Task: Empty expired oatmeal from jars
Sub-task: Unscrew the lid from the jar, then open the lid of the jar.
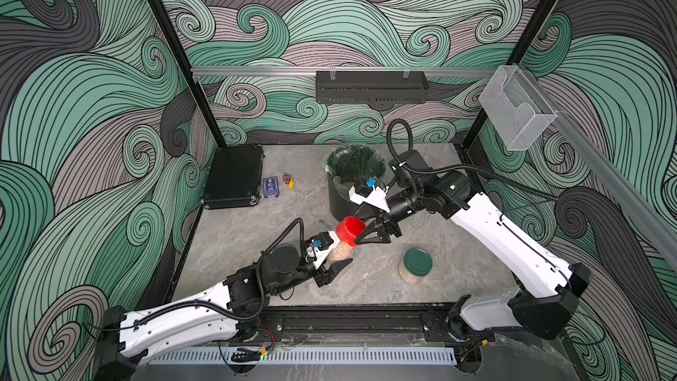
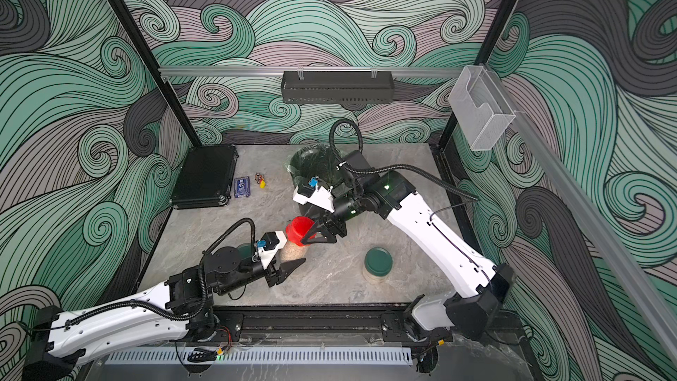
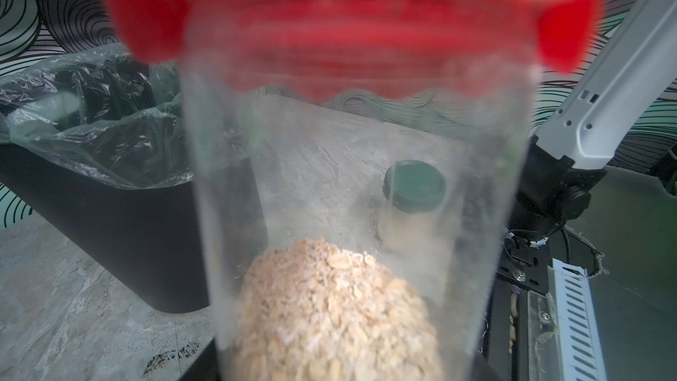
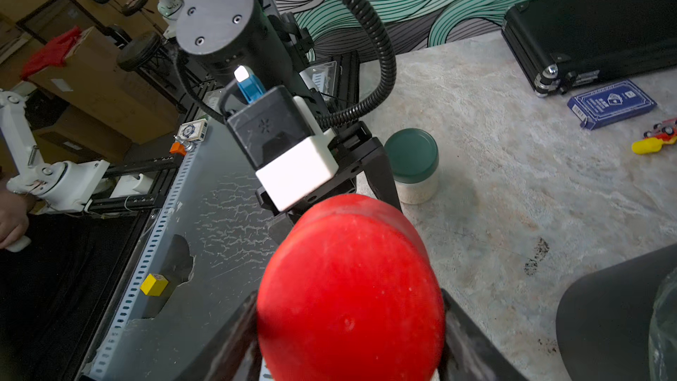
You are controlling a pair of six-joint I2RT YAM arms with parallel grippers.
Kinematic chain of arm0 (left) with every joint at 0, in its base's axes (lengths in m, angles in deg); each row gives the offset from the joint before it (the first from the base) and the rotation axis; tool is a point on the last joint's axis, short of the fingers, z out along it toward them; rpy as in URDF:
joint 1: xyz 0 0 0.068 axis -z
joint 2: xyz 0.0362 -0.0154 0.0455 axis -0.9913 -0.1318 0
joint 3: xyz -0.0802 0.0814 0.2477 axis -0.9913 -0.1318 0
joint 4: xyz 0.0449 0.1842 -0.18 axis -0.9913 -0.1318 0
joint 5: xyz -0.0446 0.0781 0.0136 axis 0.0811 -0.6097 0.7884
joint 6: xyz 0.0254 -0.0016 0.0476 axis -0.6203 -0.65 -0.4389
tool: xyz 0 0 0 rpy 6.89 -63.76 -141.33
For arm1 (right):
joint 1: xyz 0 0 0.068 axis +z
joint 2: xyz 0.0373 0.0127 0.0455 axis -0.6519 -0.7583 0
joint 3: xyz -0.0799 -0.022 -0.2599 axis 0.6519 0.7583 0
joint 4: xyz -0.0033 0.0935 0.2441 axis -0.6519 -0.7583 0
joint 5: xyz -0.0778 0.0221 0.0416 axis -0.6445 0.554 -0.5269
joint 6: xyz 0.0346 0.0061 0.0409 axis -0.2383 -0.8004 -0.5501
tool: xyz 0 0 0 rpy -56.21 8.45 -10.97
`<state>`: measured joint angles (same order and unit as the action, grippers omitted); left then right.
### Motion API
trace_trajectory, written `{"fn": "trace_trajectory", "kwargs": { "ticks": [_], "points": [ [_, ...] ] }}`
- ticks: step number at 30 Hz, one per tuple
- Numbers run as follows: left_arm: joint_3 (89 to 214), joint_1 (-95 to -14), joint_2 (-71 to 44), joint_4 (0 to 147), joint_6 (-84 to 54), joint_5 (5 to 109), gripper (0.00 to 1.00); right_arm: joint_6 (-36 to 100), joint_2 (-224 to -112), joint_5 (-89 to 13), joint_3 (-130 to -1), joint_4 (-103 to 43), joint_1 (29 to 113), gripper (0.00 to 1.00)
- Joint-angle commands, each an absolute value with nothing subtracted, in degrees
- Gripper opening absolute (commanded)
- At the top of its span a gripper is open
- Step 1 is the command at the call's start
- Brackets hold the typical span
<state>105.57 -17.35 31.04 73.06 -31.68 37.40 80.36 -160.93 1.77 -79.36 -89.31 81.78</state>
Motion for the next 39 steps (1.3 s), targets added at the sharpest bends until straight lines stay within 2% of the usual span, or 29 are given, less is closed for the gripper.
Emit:
{"fn": "trace_trajectory", "kwargs": {
  "ticks": [1,4,6,10,14,17,21,36,39],
  "points": [
    [107.1,-16.6,32.2,73.9,-32.2,37.2,0.47,84.0,-160.6,6.5,-80.9,-90.6,81.8,0.76],
    [107.1,-16.6,32.4,74.1,-32.2,36.8,0.47,81.5,-159.4,3.6,-81.0,-90.6,81.8,0.95],
    [106.9,-16.6,32.6,74.3,-32.2,36.7,0.47,79.6,-158.0,2.1,-81.1,-90.6,81.8,0.99],
    [106.7,-16.6,32.4,74.7,-32.3,36.4,0.47,72.3,-156.1,-4.3,-81.8,-90.0,81.9,0.99],
    [107.1,-16.6,32.2,74.7,-32.4,36.5,0.47,55.6,-157.2,-16.0,-85.6,-89.9,81.9,0.99],
    [107.1,-16.5,32.2,74.6,-32.5,36.3,0.47,46.6,-158.0,-17.5,-87.5,-92.9,82.7,0.99],
    [106.9,-16.6,32.2,74.9,-32.7,36.1,0.47,45.5,-155.8,-21.1,-86.2,-94.4,85.8,0.99],
    [107.4,-16.6,31.8,74.4,-32.7,36.2,0.47,46.7,-160.8,-18.7,-87.3,-93.5,89.6,0.99],
    [107.4,-16.6,31.8,74.2,-32.8,36.3,0.47,47.0,-161.4,-18.0,-87.4,-93.5,89.9,0.91]
  ]
}}
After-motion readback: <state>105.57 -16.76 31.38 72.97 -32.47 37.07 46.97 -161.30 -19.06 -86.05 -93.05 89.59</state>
